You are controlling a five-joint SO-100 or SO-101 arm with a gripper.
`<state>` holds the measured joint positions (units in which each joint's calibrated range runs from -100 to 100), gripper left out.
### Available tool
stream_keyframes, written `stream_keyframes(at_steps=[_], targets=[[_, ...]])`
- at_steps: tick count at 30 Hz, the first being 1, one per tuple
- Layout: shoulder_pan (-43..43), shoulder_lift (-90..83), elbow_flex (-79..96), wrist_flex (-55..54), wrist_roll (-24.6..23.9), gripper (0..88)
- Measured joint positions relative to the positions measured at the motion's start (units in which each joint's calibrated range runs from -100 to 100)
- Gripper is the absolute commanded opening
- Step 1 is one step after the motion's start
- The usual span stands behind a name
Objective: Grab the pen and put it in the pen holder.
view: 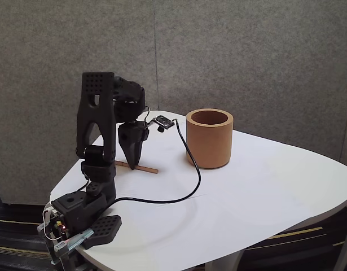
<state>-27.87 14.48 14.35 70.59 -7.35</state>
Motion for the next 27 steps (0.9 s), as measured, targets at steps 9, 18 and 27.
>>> stream_keyframes(at_steps=[9, 18, 27], targets=[[0.37, 0.17, -13.27, 1.86, -0.05, 0.5], [1.03, 0.25, -34.03, 2.8, 0.15, 0.5], [6.76, -3.22, -41.79, 2.88, 2.3, 0.5]])
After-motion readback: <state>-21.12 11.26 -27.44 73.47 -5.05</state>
